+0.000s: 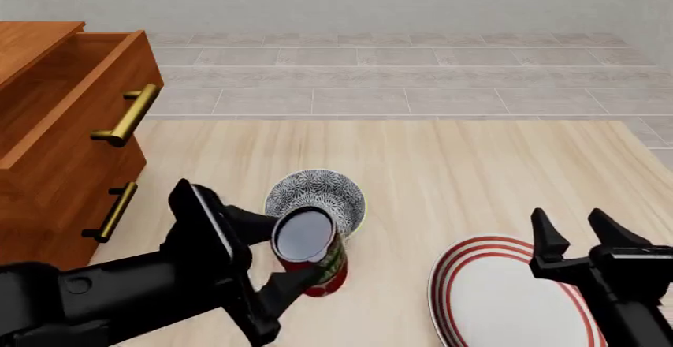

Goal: Put the ketchup in the top drawer of the cabinet.

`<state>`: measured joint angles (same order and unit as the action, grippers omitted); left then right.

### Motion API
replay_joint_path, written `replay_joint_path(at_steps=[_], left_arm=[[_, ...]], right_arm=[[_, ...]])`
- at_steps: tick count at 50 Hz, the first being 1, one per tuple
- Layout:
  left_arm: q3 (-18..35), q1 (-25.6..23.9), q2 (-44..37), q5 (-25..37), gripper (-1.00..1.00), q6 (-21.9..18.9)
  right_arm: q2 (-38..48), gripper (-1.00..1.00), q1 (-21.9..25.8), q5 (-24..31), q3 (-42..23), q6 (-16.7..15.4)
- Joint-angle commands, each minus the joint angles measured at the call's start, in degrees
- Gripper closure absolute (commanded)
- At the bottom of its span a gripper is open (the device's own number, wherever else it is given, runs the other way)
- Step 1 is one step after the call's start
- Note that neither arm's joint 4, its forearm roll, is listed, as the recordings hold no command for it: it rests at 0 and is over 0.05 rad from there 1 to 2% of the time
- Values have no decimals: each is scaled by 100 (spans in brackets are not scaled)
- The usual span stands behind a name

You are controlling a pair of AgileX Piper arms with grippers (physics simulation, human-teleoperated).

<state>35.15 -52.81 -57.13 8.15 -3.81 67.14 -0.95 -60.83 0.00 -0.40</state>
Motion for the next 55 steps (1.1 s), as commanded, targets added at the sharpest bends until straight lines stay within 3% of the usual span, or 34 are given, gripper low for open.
replay_joint_path(at_steps=[1, 6, 14, 20, 23, 27, 31, 33, 35, 43, 47, 50, 55], left_arm=[[465, 565, 1035, 1192, 100, 221], [771, 861, 1442, 1783, 100, 271], [1894, 1393, 1893, 3081, 100, 183], [2712, 1750, 1925, 3767, 100, 80], [3087, 1982, 1931, 4049, 100, -291], [3789, 2196, 1862, 4448, 100, -408], [4000, 2228, 1800, 4601, 100, -418], [3952, 2419, 1851, 4617, 100, -385], [3838, 2310, 1859, 4676, 100, -337], [4304, 2628, 1811, 5047, 100, -369], [4509, 2967, 1757, 5217, 100, -599], [4652, 3070, 1676, 5343, 100, -536], [4897, 3537, 1582, 5499, 100, -714]], right_arm=[[737, -100, -59, -754, 0, 2], [844, -100, -83, -858, 0, 0], [727, -100, -94, -833, 0, -27], [-50, -100, -111, -178, 0, 34], [-359, -100, -103, 101, 0, 27], [-744, -100, -81, 462, 0, 3], [-1203, -100, -53, 883, 0, 5], [-1600, -100, -69, 1223, 0, -23], [-1913, -100, -77, 1489, 0, -30], [-2450, -100, -30, 1927, 0, -95], [-2596, -100, 28, 2018, 0, -95], [-2959, -100, 23, 2276, 0, 84], [-3206, -100, 102, 2471, 0, 88]])
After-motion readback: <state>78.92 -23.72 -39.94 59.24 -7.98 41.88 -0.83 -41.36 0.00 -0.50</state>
